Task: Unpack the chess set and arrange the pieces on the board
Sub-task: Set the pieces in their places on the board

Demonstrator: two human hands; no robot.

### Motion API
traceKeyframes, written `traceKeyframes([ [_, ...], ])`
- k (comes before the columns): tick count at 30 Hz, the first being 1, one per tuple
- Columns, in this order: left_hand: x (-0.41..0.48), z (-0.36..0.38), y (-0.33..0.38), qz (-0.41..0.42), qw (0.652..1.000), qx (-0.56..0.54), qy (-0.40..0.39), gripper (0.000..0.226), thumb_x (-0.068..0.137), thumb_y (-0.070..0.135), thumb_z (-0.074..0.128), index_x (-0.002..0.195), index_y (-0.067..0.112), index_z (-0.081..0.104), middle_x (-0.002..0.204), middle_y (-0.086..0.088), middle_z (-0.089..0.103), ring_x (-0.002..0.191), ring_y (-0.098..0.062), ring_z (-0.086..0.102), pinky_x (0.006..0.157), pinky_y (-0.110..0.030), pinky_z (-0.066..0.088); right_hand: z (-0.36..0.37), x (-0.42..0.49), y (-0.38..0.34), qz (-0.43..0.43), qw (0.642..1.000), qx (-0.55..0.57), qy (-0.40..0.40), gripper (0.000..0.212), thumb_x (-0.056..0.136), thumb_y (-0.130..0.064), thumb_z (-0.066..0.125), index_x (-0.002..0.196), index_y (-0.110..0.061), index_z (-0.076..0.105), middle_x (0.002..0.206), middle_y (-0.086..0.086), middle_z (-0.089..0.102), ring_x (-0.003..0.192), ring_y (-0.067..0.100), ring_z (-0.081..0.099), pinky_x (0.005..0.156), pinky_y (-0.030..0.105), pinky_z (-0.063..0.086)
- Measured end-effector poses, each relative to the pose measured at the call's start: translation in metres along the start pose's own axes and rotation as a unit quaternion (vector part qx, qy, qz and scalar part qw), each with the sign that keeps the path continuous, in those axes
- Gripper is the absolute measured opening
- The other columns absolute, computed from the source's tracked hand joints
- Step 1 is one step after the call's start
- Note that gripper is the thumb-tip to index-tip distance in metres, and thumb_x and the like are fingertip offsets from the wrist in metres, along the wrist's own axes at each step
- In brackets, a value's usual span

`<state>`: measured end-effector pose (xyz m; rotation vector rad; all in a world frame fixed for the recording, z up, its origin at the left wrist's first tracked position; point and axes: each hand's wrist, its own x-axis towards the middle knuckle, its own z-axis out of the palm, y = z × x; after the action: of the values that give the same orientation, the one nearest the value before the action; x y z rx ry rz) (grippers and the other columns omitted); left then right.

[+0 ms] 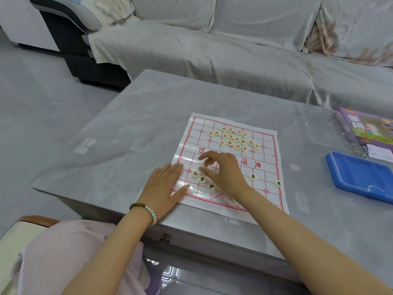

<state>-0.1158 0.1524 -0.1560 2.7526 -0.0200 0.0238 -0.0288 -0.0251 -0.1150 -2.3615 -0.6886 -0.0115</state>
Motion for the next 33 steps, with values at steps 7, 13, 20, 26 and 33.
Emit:
traceKeyframes([
  [7,-0.017,-0.014,-0.037,-0.11,0.992,0.033,0.052,0.077,0.082,0.061,0.006,0.147,0.023,0.021,0.154,0.004,0.018,0.143,-0.015,0.009,0.116,-0.033,-0.001,0.037,-0.013,-0.034,-0.007,0.995,0.095,-0.04,0.004,0.078,-0.028,0.071,0.079,-0.024,0.073,0.074,-0.017,0.07,0.077,0.004,0.064,0.094,0.042,0.044],
  [13,-0.025,-0.014,-0.037,-0.114,0.989,0.0,0.091,0.069,0.086,0.056,0.013,0.144,0.022,0.031,0.152,0.002,0.027,0.142,-0.016,0.017,0.115,-0.031,0.003,0.066,-0.023,-0.047,-0.022,0.999,0.047,-0.009,0.004,0.081,-0.028,0.067,0.082,-0.025,0.068,0.082,-0.011,0.068,0.084,0.009,0.059,0.09,0.032,0.035],
  [20,-0.023,-0.011,-0.037,-0.122,0.987,0.023,0.098,0.07,0.087,0.058,0.009,0.142,0.023,0.033,0.151,0.003,0.028,0.14,-0.016,0.019,0.114,-0.031,0.003,0.074,-0.044,-0.036,-0.055,0.998,0.012,0.016,0.029,0.085,-0.031,0.06,0.112,-0.021,0.065,0.104,-0.006,0.06,0.102,0.014,0.051,0.09,0.027,0.034],
  [26,-0.024,-0.011,-0.035,-0.124,0.987,0.026,0.101,0.08,0.081,0.06,-0.001,0.142,0.023,0.034,0.15,0.003,0.03,0.14,-0.016,0.021,0.114,-0.031,0.005,0.076,-0.044,-0.038,-0.04,0.999,0.015,0.03,0.025,0.086,-0.036,0.054,0.101,-0.022,0.067,0.092,-0.006,0.056,0.091,0.013,0.049,0.082,0.029,0.036],
  [33,-0.023,-0.011,-0.034,-0.125,0.986,0.019,0.106,0.077,0.083,0.061,0.004,0.141,0.021,0.036,0.149,0.001,0.032,0.139,-0.017,0.023,0.114,-0.032,0.007,0.077,-0.045,-0.041,0.005,0.998,0.031,0.05,0.026,0.081,-0.042,0.066,0.1,-0.024,0.065,0.09,-0.013,0.052,0.088,0.007,0.049,0.082,0.024,0.036],
])
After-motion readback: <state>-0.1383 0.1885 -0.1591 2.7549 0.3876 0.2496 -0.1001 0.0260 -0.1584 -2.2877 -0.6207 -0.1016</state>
